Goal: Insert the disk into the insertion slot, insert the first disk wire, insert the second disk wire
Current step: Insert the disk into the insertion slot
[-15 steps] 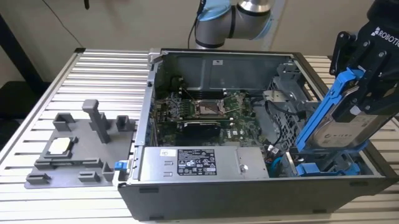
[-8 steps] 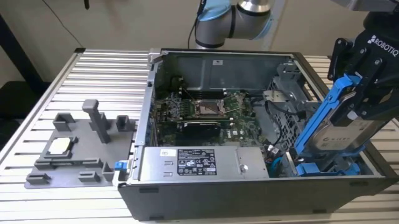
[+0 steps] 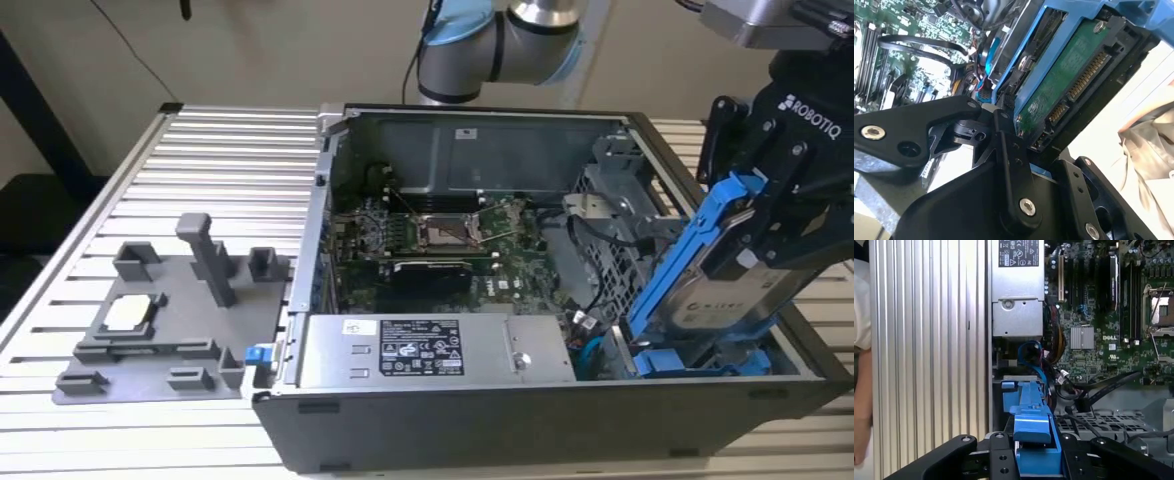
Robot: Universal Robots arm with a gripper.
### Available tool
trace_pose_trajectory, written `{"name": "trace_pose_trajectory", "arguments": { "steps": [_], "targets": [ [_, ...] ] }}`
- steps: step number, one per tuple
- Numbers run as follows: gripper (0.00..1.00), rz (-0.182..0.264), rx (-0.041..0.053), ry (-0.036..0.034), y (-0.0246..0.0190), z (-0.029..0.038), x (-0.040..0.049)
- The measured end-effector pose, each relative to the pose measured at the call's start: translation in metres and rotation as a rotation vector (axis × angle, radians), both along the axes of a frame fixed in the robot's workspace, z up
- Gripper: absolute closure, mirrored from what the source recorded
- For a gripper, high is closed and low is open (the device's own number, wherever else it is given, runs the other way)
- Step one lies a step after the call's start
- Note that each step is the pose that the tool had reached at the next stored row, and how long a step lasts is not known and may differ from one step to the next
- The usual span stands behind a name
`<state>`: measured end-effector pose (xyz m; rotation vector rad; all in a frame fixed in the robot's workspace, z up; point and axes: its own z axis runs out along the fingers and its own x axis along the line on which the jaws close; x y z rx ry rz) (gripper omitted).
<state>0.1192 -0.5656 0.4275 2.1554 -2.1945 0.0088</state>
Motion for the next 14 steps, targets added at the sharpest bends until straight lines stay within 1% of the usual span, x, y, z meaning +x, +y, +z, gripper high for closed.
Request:
{"name": "trace_pose_trajectory", "arguments": {
  "steps": [14],
  "targets": [
    [0.67,0.0,0.0,0.0019,0.0,-0.0177,0.0016]
  ]
}}
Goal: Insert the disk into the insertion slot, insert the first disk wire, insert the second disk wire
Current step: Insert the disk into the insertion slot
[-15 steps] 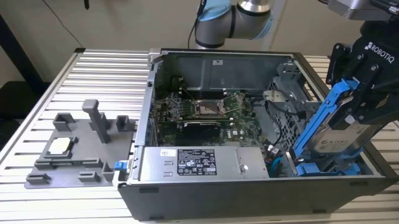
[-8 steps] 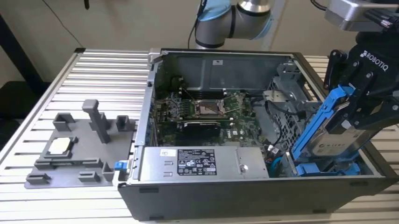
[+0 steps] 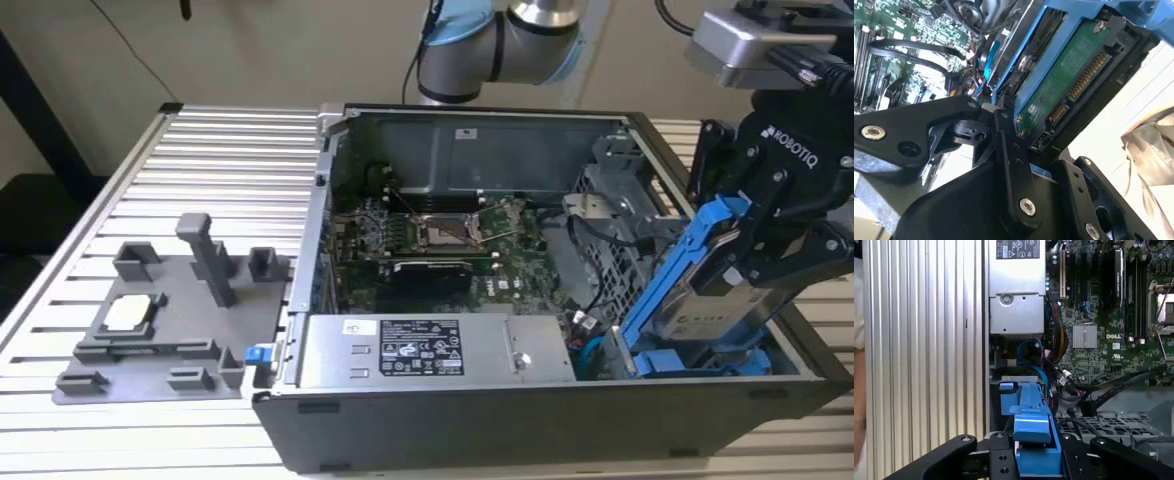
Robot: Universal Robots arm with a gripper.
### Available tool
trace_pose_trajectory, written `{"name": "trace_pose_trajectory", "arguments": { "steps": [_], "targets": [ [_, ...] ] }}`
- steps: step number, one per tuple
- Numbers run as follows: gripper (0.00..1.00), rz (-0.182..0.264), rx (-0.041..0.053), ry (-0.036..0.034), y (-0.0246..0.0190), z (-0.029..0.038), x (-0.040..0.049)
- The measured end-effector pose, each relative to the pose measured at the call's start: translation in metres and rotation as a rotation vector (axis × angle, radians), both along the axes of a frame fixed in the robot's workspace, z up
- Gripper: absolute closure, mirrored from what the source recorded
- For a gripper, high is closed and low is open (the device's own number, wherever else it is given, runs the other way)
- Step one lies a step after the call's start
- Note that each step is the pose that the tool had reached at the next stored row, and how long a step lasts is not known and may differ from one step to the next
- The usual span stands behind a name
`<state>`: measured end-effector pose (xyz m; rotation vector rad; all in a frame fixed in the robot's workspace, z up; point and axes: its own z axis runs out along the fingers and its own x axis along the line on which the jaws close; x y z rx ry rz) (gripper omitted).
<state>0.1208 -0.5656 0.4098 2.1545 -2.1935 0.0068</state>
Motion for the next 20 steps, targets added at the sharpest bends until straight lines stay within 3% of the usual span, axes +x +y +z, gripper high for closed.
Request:
{"name": "trace_pose_trajectory", "arguments": {
  "steps": [6,20],
  "targets": [
    [0.67,0.0,0.0002,0.0003,-0.0001,-0.0064,0.0011],
    [0.67,0.0,0.0003,0.0002,0.0,-0.0302,0.0018]
  ]
}}
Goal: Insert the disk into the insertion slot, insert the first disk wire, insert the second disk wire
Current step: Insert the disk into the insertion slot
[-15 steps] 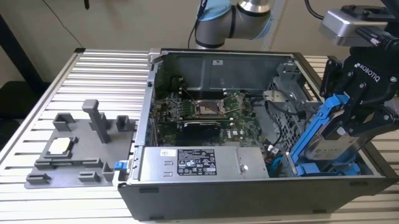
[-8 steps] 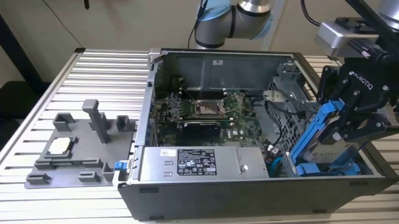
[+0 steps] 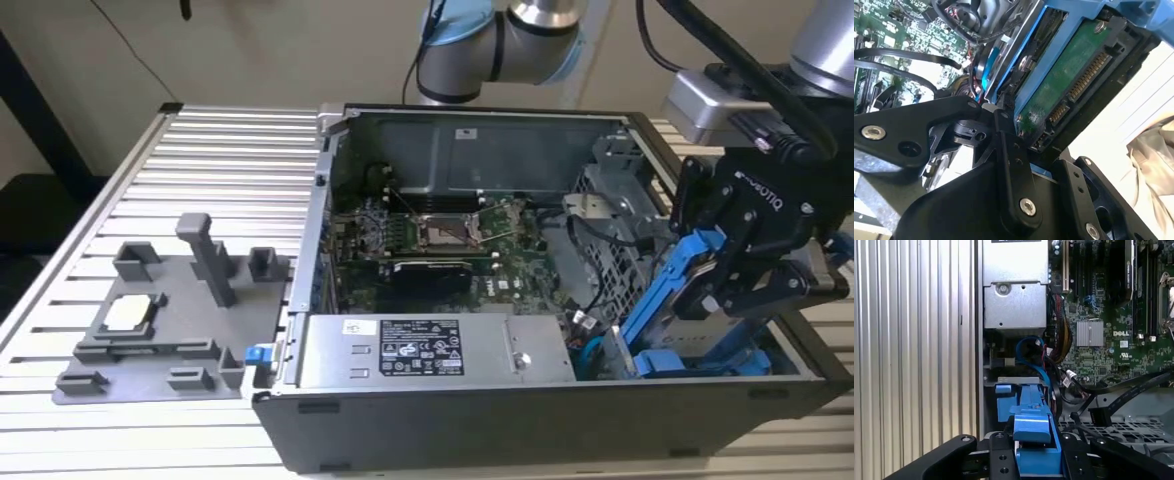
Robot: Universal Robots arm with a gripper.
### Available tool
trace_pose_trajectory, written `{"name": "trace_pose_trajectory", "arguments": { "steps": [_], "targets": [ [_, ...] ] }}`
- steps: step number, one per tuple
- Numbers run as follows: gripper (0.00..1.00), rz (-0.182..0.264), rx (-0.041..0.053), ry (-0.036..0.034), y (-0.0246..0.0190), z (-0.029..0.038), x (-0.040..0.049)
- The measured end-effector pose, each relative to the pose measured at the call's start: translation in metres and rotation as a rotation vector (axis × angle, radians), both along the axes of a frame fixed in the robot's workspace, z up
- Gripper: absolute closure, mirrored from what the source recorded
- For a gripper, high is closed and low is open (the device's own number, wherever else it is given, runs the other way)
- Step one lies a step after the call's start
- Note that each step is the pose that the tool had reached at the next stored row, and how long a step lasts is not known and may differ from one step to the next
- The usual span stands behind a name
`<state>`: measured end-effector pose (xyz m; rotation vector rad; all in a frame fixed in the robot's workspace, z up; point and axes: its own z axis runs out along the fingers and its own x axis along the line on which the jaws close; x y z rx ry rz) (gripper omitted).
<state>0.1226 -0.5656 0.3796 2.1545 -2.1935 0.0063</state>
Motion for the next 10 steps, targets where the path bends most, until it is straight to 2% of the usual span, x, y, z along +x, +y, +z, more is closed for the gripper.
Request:
{"name": "trace_pose_trajectory", "arguments": {
  "steps": [6,10],
  "targets": [
    [0.67,0.0,-0.0001,0.0,0.0,-0.0006,0.0],
    [0.6,0.0,0.0,0.0002,0.0,-0.0006,0.0]
  ]
}}
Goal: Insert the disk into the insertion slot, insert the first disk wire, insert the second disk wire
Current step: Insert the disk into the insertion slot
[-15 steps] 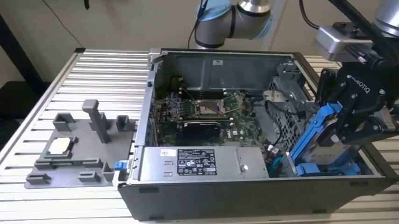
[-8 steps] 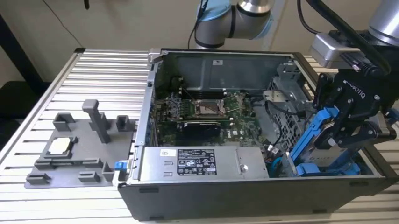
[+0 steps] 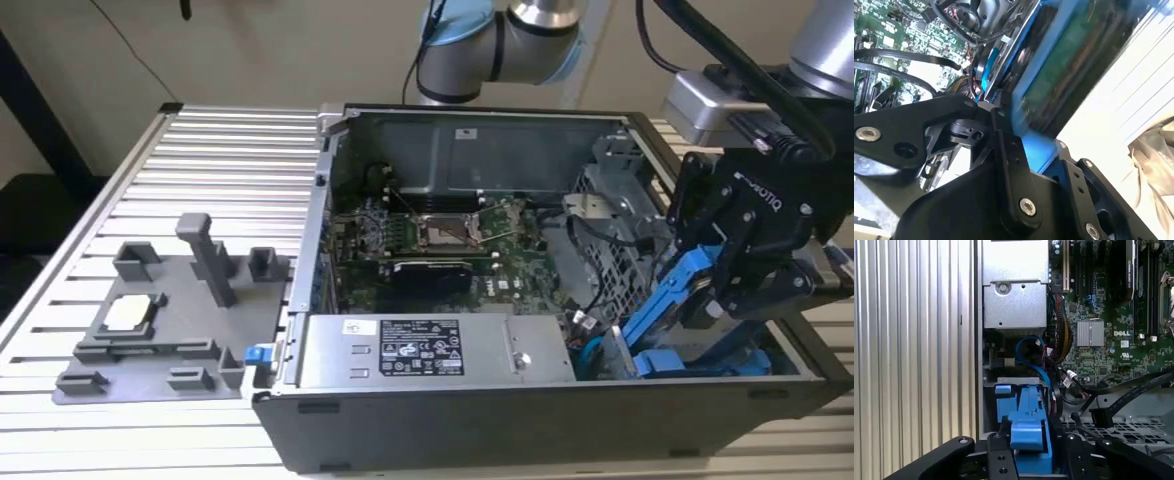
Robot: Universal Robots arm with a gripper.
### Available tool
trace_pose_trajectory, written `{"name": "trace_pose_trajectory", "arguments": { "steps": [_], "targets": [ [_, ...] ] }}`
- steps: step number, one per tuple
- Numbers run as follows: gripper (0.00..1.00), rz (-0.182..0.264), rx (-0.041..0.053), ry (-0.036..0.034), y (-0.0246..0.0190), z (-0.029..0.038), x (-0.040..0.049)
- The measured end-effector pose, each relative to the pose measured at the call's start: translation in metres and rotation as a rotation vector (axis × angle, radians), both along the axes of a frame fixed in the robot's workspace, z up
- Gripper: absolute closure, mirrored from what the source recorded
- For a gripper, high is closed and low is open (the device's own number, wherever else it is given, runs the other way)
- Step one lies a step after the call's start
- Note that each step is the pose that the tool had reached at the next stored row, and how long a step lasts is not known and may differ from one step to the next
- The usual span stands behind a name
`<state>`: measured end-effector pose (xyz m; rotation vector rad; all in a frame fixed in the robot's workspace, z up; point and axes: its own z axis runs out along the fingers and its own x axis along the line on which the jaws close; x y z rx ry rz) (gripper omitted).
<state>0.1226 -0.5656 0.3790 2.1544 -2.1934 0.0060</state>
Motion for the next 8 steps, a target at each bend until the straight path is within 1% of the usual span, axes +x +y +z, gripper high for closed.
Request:
{"name": "trace_pose_trajectory", "arguments": {
  "steps": [1,4,8],
  "targets": [
    [0.53,0.0,0.0,0.0004,0.0,0.0001,0.0],
    [0.53,0.0,0.0,0.0025,0.0,0.0013,0.0],
    [0.53,0.0,0.0,0.0026,0.0,0.0013,0.0]
  ]
}}
